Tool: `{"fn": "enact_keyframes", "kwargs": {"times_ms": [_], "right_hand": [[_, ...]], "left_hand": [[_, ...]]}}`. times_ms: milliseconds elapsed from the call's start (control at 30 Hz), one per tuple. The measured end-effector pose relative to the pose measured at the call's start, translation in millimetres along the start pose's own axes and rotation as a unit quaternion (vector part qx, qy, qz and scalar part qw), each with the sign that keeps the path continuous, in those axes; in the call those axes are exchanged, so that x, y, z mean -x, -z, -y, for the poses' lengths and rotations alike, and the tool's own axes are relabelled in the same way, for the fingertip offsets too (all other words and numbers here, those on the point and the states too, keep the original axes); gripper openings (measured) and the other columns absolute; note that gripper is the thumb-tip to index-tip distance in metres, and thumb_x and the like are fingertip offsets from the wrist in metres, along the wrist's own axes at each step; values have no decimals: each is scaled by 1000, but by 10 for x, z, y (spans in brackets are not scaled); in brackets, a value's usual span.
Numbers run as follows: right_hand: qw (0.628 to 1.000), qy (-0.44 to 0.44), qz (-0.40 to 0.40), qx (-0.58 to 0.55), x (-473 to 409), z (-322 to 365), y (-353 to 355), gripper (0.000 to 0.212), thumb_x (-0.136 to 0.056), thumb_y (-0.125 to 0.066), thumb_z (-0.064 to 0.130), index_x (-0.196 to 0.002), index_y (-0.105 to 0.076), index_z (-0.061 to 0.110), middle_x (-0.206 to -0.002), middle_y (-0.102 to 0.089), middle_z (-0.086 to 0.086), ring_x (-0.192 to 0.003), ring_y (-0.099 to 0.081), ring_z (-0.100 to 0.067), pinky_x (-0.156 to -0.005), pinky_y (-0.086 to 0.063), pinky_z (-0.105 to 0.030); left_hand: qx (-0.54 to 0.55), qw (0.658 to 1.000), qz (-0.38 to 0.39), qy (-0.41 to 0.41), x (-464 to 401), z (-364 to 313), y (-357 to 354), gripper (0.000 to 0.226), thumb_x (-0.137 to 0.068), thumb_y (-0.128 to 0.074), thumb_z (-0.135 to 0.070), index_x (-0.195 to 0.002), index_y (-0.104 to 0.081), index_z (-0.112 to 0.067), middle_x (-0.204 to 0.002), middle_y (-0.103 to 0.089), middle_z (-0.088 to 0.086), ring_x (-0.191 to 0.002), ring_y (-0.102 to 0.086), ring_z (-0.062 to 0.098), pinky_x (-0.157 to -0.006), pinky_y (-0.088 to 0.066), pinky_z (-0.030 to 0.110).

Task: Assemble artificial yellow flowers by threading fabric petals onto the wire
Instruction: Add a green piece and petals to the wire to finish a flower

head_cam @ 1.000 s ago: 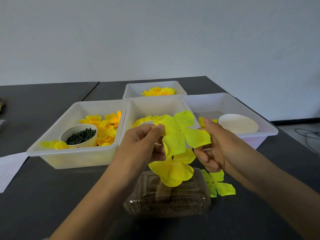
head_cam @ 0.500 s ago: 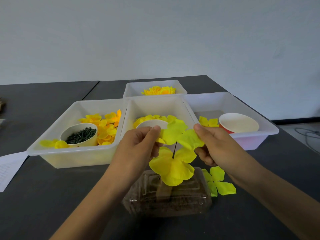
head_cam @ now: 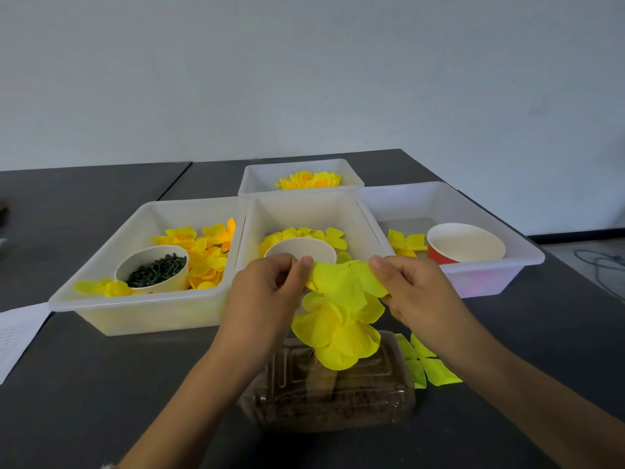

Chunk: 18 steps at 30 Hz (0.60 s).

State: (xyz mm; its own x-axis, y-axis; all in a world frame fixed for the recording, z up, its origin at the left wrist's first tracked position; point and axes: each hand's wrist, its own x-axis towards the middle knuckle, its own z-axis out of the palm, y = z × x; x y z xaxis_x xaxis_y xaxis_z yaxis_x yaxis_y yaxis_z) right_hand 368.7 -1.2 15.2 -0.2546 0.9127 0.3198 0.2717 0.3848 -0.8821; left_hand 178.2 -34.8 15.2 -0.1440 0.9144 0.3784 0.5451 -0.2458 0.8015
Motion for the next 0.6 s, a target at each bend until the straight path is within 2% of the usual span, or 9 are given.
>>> {"fn": "enact_keyframes", "kwargs": {"times_ms": [67, 167, 200, 267, 367, 467, 533, 600], "right_hand": [[1000, 3, 1, 13, 13, -28, -7, 69, -84, -43, 52, -79, -52, -16, -44, -30, 10, -40, -29, -5, -44, -24, -16], [1000, -2, 5, 19, 34, -71, -2, 67, -84, -43, 53, -79, -54, -14, -44, -30, 10, -42, -28, -6, -46, -24, -19], [1000, -4, 8, 22, 58, -86, -6, 63, -86, -44, 50, -78, -58, -10, -44, -33, 10, -42, -31, -5, -45, -26, -17], [999, -5, 12, 44, 132, -134, -24, 49, -89, -47, 45, -69, -61, 3, -47, -40, 10, -46, -36, -3, -47, -31, -20], [994, -8, 21, 103, 272, -235, -67, 45, -93, -51, 40, -54, -45, 20, -49, -38, 7, -50, -36, -4, -52, -31, -28], [988, -18, 12, 153, 390, -285, -119, 46, -93, -49, 44, -52, -41, 22, -49, -38, 6, -50, -36, -6, -53, -32, -39], [985, -17, -2, 173, 447, -268, -155, 46, -92, -48, 47, -51, -40, 27, -48, -42, 8, -48, -37, -7, -52, -32, -38], [984, -5, -1, 177, 478, -220, -154, 44, -91, -46, 49, -52, -40, 30, -49, -44, 11, -49, -39, -6, -52, -32, -35]], "left_hand": [[-1, 1000, -3, 3, -20, 27, -12, 48, -99, -52, -34, -59, -46, -8, -50, -41, -6, -53, -40, 12, -57, -38, 39], [-13, 1000, -9, -7, -57, 72, -18, 48, -98, -54, -35, -65, -47, -1, -56, -44, 13, -56, -39, 18, -57, -37, 40], [-26, 1000, -2, -7, -63, 95, -20, 48, -98, -55, -35, -64, -49, -2, -57, -48, 14, -55, -41, 20, -57, -37, 40], [-66, 998, 20, 3, -56, 162, -24, 48, -96, -56, -37, -58, -48, -10, -51, -47, 4, -53, -42, 17, -55, -35, 36], [-113, 992, 54, 33, -7, 269, -23, 48, -95, -57, -42, -53, -48, -19, -47, -46, -7, -52, -51, 14, -54, -40, 35], [-120, 987, 95, 46, 53, 361, -41, 42, -95, -56, -43, -61, -59, -18, -56, -59, -4, -64, -64, 17, -65, -54, 45], [-126, 984, 119, 43, 101, 396, -52, 40, -96, -55, -42, -68, -63, -15, -65, -65, 3, -70, -66, 20, -71, -55, 50], [-123, 985, 117, 34, 122, 407, -41, 41, -97, -52, -42, -68, -60, -14, -65, -63, 5, -68, -65, 20, -69, -54, 50]]}}
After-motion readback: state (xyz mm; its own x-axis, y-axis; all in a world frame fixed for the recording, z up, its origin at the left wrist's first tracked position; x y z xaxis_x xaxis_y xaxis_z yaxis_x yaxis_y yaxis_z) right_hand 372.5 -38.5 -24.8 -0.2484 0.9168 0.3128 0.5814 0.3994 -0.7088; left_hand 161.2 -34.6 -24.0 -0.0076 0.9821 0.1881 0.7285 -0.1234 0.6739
